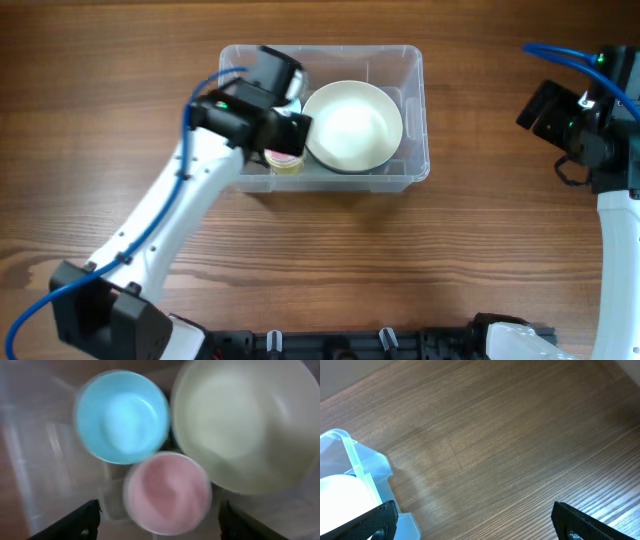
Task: Pack container
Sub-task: 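Release the pink cup and lift the left gripper away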
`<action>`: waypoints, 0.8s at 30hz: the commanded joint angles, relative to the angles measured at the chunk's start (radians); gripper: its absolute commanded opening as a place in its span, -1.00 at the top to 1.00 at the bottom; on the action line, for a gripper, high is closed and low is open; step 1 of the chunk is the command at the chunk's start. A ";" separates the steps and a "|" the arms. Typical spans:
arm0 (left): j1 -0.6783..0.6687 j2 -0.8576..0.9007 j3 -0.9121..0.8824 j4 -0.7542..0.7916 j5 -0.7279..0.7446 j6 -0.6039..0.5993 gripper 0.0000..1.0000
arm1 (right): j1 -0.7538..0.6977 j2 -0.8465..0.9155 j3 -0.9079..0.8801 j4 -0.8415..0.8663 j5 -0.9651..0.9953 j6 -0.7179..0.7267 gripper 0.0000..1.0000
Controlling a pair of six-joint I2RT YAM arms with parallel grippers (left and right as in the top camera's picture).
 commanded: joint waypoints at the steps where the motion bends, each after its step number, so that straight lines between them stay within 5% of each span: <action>1: 0.191 -0.083 0.044 0.032 -0.012 -0.094 -0.70 | -0.003 0.009 0.019 0.003 0.017 0.012 -0.99; 12: 0.593 -0.099 0.044 0.037 0.035 -0.106 -1.00 | -0.003 0.009 0.019 0.003 0.018 0.012 -0.99; 24: 0.662 -0.099 0.044 0.004 0.038 -0.105 -0.99 | -0.003 0.009 0.019 0.003 0.017 0.012 -1.00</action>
